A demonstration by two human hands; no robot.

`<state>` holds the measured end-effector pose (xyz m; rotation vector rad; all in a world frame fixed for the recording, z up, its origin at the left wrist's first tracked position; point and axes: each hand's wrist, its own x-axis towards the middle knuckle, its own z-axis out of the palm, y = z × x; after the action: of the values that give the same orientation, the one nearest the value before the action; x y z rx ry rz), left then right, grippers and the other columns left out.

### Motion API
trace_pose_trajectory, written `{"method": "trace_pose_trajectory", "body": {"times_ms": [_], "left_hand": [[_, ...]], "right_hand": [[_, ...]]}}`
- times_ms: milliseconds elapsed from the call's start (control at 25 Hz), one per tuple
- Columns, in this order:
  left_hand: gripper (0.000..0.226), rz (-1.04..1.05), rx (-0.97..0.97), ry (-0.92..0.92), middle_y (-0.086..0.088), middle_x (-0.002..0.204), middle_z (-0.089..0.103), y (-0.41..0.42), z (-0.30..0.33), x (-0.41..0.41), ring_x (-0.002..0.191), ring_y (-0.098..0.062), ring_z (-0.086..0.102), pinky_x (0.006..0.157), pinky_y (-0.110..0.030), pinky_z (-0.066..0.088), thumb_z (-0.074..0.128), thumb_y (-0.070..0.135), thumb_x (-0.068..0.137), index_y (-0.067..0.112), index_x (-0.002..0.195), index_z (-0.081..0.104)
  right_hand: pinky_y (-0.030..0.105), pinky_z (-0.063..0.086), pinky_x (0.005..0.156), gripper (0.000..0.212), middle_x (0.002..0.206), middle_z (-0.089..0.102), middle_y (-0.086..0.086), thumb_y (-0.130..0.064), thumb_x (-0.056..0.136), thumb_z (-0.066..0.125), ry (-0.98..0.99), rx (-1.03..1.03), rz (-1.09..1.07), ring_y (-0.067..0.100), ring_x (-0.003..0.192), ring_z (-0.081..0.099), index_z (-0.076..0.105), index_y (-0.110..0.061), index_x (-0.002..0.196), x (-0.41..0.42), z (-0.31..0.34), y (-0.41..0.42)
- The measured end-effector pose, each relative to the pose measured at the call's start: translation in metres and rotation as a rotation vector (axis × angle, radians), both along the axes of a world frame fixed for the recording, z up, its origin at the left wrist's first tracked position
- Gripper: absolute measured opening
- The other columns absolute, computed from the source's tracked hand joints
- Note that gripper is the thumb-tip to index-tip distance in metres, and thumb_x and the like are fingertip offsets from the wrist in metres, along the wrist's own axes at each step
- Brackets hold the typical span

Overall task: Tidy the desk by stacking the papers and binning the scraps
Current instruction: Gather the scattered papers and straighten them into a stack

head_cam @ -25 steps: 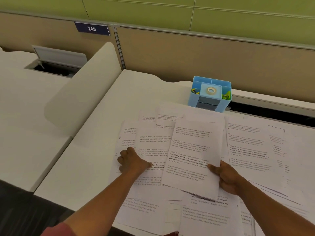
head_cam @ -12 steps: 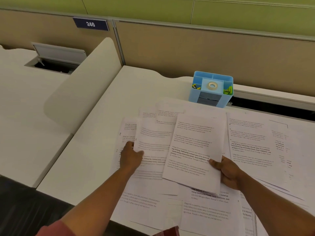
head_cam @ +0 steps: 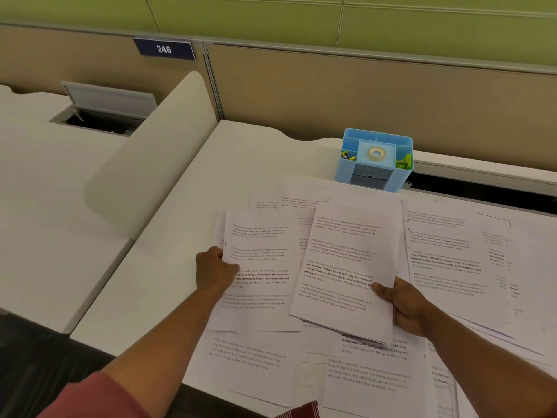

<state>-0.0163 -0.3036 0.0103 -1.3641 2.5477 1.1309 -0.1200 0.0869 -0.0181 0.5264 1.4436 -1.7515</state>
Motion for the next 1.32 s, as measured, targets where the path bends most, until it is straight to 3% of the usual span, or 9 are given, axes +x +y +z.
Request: {"method": "trace_pose_trajectory", "body": {"times_ms": [80, 160, 240, 360, 440, 600, 800, 1040, 1320], "left_hand": [[0.018, -0.039, -0.053, 0.062, 0.003, 0.083, 0.057, -0.001, 0.011, 0.001, 0.083, -0.027, 0.064, 0.056, -0.023, 0.040, 0.074, 0.017, 0.086, 0.012, 0.086, 0.056], [0.015, -0.086, -0.121, 0.104, 0.003, 0.081, 0.059, -0.004, 0.027, 0.000, 0.083, -0.029, 0.065, 0.055, -0.025, 0.036, 0.070, 0.016, 0.089, 0.011, 0.090, 0.056], [0.022, -0.143, -0.154, 0.137, -0.006, 0.098, 0.066, -0.007, 0.050, -0.003, 0.085, -0.027, 0.062, 0.064, -0.029, 0.041, 0.070, 0.015, 0.091, 0.013, 0.105, 0.053], [0.071, -0.228, -0.084, 0.165, -0.018, 0.131, 0.060, -0.007, 0.096, -0.010, 0.111, -0.031, 0.061, 0.090, -0.035, 0.047, 0.071, 0.015, 0.092, 0.024, 0.150, 0.031], [0.084, -0.278, -0.060, 0.200, -0.014, 0.138, 0.056, -0.007, 0.126, -0.014, 0.124, -0.027, 0.057, 0.101, -0.036, 0.045, 0.074, 0.017, 0.092, 0.031, 0.158, 0.024], [0.047, -0.350, -0.038, 0.316, 0.003, 0.109, 0.073, -0.012, 0.168, -0.019, 0.094, -0.016, 0.071, 0.088, -0.044, 0.060, 0.078, 0.016, 0.088, 0.028, 0.129, 0.062], [0.031, -0.420, -0.019, 0.367, 0.016, 0.104, 0.072, -0.004, 0.192, -0.018, 0.091, -0.004, 0.069, 0.083, -0.030, 0.058, 0.074, 0.013, 0.091, 0.027, 0.119, 0.067], [0.025, -0.459, 0.120, 0.441, 0.022, 0.097, 0.073, 0.009, 0.209, -0.020, 0.080, 0.005, 0.071, 0.060, -0.008, 0.052, 0.066, 0.012, 0.097, 0.030, 0.115, 0.066], [0.025, -0.293, 0.644, 0.476, -0.015, 0.111, 0.076, 0.031, 0.142, -0.038, 0.098, -0.036, 0.073, 0.090, -0.054, 0.058, 0.067, -0.001, 0.092, 0.005, 0.116, 0.067]], "right_hand": [[0.063, 0.049, 0.099, 0.039, 0.125, 0.070, 0.018, -0.003, 0.096, 0.059, -0.002, -0.003, 0.001, 0.041, 0.114, 0.067, 0.057, -0.009, 0.135, 0.000, 0.000, 0.000], [0.062, 0.049, 0.100, 0.039, 0.125, 0.070, 0.018, -0.003, 0.096, 0.059, -0.001, -0.003, 0.005, 0.040, 0.114, 0.067, 0.057, -0.008, 0.134, 0.000, 0.001, 0.000], [0.062, 0.049, 0.100, 0.039, 0.125, 0.069, 0.018, -0.003, 0.096, 0.059, -0.003, -0.007, 0.006, 0.041, 0.114, 0.067, 0.057, -0.008, 0.134, 0.000, 0.001, 0.000], [0.062, 0.049, 0.100, 0.038, 0.125, 0.069, 0.019, -0.003, 0.096, 0.059, 0.002, -0.011, 0.008, 0.040, 0.114, 0.067, 0.057, -0.007, 0.134, 0.000, 0.002, 0.000], [0.063, 0.049, 0.101, 0.037, 0.125, 0.070, 0.018, -0.002, 0.096, 0.058, 0.005, -0.007, 0.011, 0.041, 0.114, 0.067, 0.058, -0.008, 0.134, 0.001, 0.003, -0.001], [0.064, 0.049, 0.100, 0.038, 0.124, 0.070, 0.017, -0.003, 0.096, 0.060, 0.013, 0.010, 0.014, 0.040, 0.114, 0.067, 0.057, -0.009, 0.134, 0.003, 0.006, -0.001], [0.062, 0.051, 0.099, 0.037, 0.124, 0.071, 0.016, -0.004, 0.096, 0.060, 0.028, 0.010, 0.018, 0.038, 0.113, 0.068, 0.058, -0.009, 0.133, 0.005, 0.010, -0.002], [0.063, 0.049, 0.101, 0.036, 0.123, 0.071, 0.017, -0.003, 0.097, 0.061, 0.029, 0.020, 0.013, 0.039, 0.113, 0.068, 0.058, -0.008, 0.132, 0.006, 0.013, -0.003], [0.063, 0.050, 0.099, 0.037, 0.123, 0.070, 0.020, -0.002, 0.096, 0.060, 0.072, 0.001, 0.042, 0.041, 0.111, 0.068, 0.057, -0.004, 0.133, 0.011, 0.025, -0.008]]}}
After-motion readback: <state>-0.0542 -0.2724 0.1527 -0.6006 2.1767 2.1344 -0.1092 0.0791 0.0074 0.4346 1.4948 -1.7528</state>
